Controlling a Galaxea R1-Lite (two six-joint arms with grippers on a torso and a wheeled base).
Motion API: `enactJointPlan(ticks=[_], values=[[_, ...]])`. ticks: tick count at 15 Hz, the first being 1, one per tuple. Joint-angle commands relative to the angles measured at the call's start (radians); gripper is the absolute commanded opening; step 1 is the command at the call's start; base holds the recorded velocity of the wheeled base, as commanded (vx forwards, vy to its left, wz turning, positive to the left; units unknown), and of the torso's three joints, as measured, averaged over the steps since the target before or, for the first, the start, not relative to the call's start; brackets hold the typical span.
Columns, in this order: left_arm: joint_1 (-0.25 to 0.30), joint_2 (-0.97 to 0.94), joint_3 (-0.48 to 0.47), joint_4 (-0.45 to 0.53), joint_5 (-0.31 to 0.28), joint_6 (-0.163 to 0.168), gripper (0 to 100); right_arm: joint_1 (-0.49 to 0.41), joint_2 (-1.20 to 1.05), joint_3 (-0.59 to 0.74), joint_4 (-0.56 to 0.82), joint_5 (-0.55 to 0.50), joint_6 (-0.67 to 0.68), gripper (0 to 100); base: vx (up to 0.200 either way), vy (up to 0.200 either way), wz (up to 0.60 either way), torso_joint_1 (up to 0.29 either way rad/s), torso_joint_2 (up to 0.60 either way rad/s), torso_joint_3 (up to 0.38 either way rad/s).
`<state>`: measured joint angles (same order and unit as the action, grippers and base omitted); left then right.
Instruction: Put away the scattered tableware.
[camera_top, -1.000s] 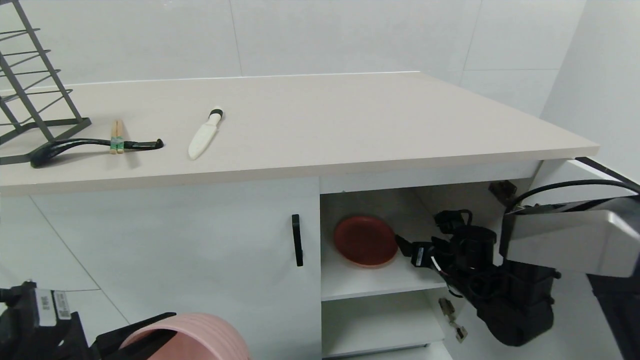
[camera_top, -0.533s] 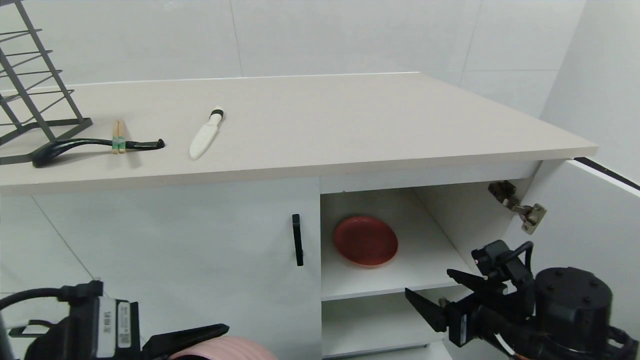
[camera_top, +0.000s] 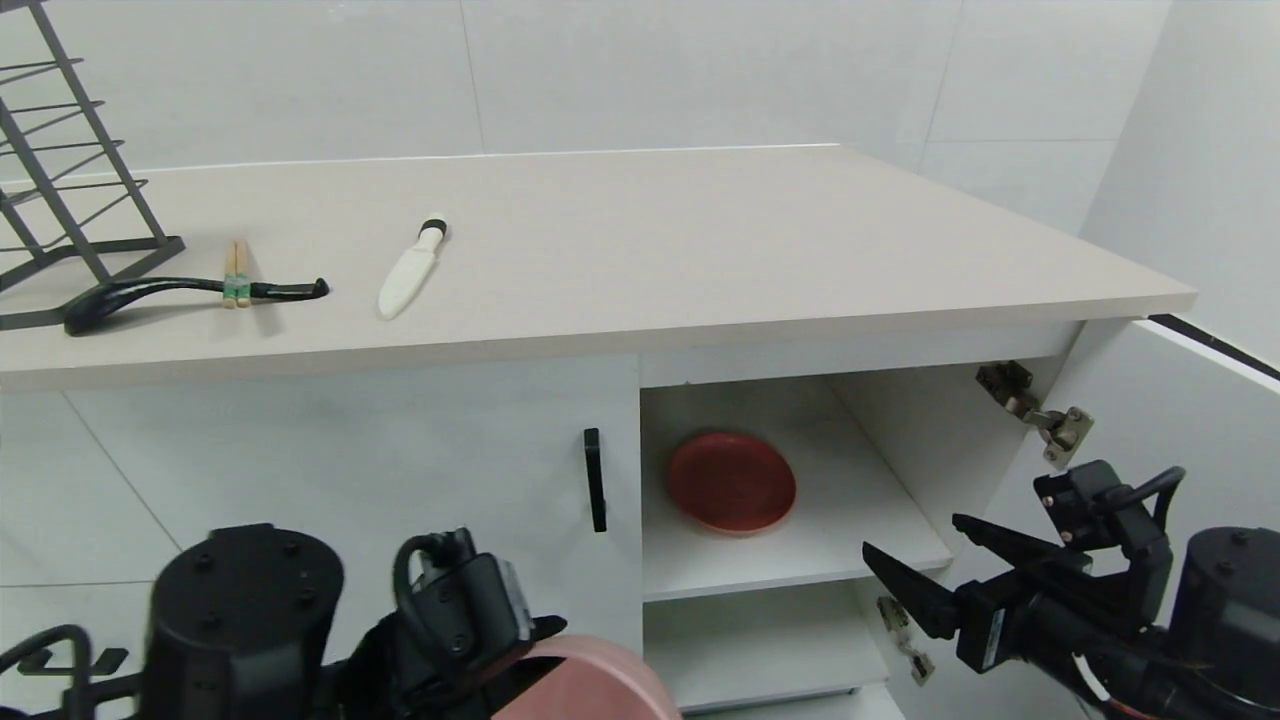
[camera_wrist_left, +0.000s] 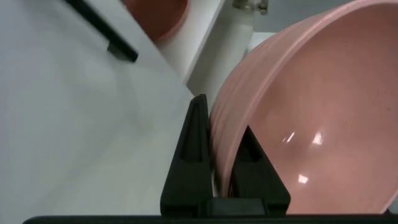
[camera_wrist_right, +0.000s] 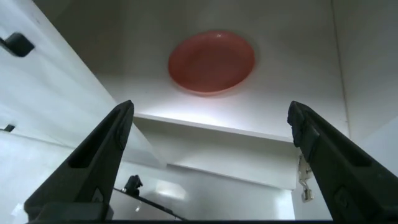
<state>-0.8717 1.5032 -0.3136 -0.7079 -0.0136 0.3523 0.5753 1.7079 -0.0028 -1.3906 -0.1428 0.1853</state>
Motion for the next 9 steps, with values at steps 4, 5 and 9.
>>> enactJointPlan(ticks=[4,5,9], values=[[-0.181,0.425,-0.173,-0.248,0.236,-0.004,0,-0.069,0.009,0.000,-0.037,0.002,0.002,100,0.000,0.000,0.00,0.000,0.00,0.000],[-0.204,0.508,-0.216,-0.306,0.316,-0.007,0,-0.071,0.009,0.000,-0.051,0.000,0.002,100,0.000,0.000,0.00,0.000,0.00,0.000],[-0.237,0.693,-0.361,-0.447,0.446,-0.001,0,-0.086,0.009,0.001,-0.056,0.000,0.003,100,0.000,0.000,0.00,0.000,0.00,0.000]])
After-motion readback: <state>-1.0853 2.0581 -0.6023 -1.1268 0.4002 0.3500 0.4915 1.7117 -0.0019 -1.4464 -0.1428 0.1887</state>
